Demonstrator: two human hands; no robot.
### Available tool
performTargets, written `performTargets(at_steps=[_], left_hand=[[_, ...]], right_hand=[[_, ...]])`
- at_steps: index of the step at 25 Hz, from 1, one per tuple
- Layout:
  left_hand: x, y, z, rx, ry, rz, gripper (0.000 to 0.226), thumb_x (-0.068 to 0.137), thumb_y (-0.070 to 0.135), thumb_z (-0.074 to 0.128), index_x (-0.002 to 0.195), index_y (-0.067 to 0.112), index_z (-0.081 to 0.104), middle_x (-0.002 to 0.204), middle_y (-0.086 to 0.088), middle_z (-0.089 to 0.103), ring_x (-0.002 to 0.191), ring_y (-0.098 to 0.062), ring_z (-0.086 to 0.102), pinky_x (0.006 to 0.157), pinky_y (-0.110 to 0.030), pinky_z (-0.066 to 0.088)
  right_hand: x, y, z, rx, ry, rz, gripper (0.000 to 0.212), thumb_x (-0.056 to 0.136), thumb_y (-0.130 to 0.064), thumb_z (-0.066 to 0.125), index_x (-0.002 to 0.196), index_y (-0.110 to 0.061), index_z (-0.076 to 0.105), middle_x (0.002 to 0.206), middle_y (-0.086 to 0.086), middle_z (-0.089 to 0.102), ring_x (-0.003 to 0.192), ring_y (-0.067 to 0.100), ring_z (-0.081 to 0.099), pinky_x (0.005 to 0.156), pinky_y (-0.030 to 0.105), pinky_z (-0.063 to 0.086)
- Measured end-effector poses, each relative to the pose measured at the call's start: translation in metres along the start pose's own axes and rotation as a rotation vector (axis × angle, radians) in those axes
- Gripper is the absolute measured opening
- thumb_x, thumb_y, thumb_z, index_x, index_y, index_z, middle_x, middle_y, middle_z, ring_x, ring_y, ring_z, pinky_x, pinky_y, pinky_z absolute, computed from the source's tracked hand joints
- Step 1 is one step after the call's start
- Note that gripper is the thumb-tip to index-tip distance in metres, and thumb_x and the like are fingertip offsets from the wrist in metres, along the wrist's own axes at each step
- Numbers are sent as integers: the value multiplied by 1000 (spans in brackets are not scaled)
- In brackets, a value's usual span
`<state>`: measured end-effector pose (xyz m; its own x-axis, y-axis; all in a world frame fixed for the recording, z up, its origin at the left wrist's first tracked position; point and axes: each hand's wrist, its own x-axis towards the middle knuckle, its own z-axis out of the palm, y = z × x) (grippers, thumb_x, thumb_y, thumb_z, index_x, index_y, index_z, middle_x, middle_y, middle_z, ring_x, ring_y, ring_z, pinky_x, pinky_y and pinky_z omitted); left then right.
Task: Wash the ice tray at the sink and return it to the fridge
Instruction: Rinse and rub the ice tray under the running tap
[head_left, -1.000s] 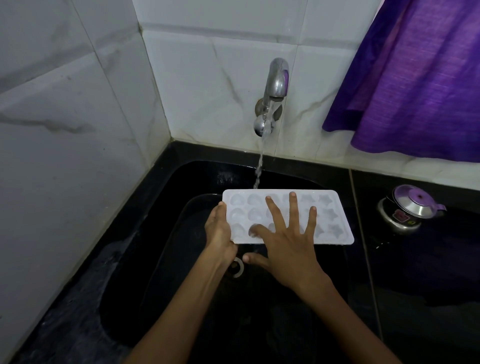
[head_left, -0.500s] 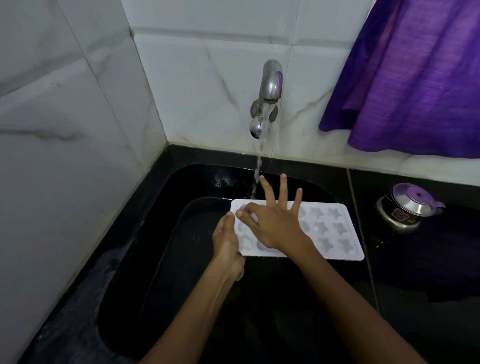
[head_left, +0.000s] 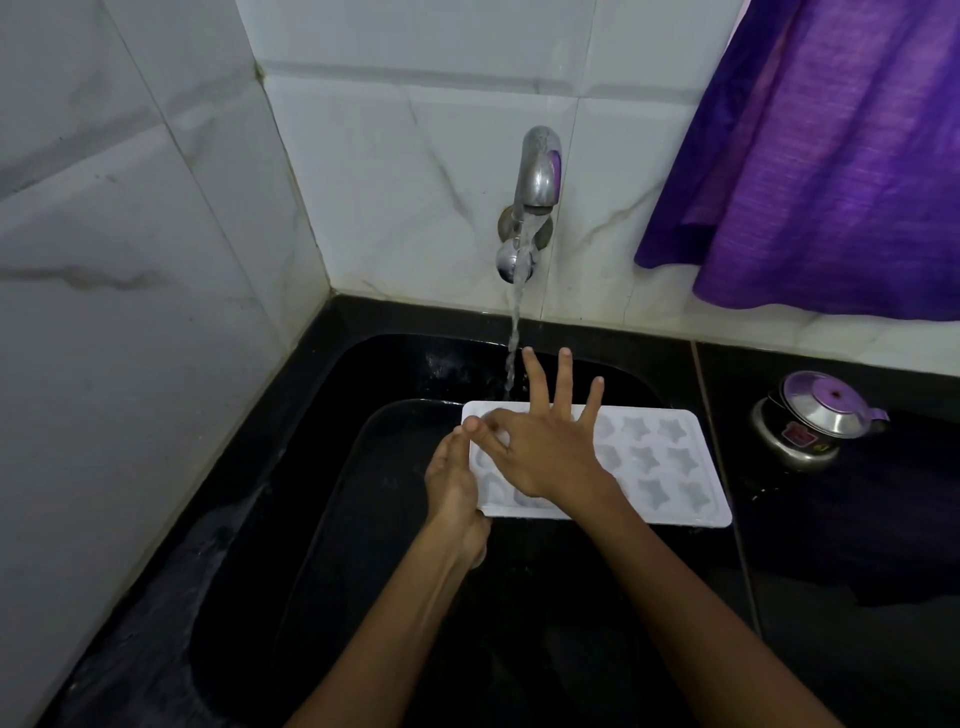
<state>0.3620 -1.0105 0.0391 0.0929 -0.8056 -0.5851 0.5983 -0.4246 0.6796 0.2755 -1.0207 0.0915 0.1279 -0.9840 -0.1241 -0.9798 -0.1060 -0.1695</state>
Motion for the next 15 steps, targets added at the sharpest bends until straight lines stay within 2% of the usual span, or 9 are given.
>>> performTargets(at_steps=[2,3,5,7,10,12,15], left_hand=[[-2,0,1,2,-4,0,28,96,31,49,115,13,61,103,-11,70,101,-30,66,91,-48,52],[-2,0,1,6,-6,4,28,97,30,48,114,12,61,105,-12,70,102,-31,66,90,-47,52],[-3,-1,1,11,-20,16,25,97,31,48,109,14,62,108,-14,69,103,-31,65,91,-48,51],[-3,-1,2,16,-15,21,24,95,32,50,107,15,63,108,-13,69,104,-31,65,95,-50,49],[-1,-2,0,21,-5,0,27,96,32,49,113,14,61,108,-14,69,104,-32,65,94,-51,50],[0,-3,-3,5,-13,-18,30,96,33,49,115,14,61,110,-13,69,102,-31,66,92,-50,51],[1,-2,-4,0,-11,-18,32,97,34,47,117,13,61,108,-14,69,93,-30,67,79,-45,55]], right_hand=[[-1,-1,0,-45,75,-18,94,72,-78,-16,113,-42,62,158,4,-18,137,35,-32,93,56,-34],[-2,-1,-1,-77,80,-25,94,73,-76,-15,112,-41,63,158,3,-16,137,35,-32,88,54,-37],[-4,-2,-5,-106,34,-12,75,84,-71,4,111,-37,66,159,2,-13,137,34,-33,84,51,-39],[-5,-4,-8,-100,17,-2,72,86,-69,8,110,-36,67,159,2,-14,137,34,-33,86,52,-38],[-5,-5,-8,-100,13,-23,82,80,-68,-4,114,-38,64,159,1,-13,138,34,-32,93,57,-34],[-7,-1,-12,15,-41,9,67,90,-63,6,117,-38,63,159,-2,-13,137,32,-34,102,59,-26],[-14,13,-19,242,23,89,56,95,-56,11,115,-43,61,158,-9,-12,138,26,-34,106,56,-21]])
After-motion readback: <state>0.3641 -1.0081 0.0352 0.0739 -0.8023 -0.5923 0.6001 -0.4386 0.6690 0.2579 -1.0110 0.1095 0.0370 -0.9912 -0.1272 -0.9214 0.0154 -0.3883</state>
